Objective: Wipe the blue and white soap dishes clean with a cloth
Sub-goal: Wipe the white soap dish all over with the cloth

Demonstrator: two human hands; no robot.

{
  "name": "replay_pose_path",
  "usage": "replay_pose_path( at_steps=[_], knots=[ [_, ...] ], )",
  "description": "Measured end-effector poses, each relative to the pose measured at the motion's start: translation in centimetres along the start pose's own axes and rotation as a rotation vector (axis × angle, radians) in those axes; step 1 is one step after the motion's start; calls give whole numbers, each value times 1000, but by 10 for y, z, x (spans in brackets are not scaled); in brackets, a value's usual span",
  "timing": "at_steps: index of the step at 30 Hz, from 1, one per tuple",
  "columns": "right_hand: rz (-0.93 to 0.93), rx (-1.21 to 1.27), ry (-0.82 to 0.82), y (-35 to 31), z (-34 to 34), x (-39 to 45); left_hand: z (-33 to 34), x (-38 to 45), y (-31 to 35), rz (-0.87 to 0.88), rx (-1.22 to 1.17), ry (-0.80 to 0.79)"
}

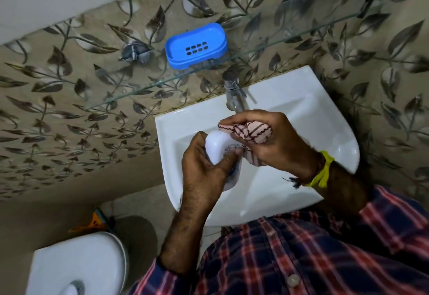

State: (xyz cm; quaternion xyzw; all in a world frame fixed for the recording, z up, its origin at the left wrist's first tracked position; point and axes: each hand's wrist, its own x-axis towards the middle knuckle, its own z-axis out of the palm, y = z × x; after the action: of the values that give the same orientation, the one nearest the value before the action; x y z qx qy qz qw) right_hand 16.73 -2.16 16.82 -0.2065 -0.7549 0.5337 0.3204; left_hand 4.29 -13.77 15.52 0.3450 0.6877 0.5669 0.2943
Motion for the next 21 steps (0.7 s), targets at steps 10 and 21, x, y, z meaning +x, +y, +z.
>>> replay_pose_path(
  at_steps=[10,21],
  knots=[
    [-8,34,26,1,0,2,-4,3,-1,43,-24,11],
    [16,240,87,6,7,4,-2,3,-1,26,-279,67]
  ],
)
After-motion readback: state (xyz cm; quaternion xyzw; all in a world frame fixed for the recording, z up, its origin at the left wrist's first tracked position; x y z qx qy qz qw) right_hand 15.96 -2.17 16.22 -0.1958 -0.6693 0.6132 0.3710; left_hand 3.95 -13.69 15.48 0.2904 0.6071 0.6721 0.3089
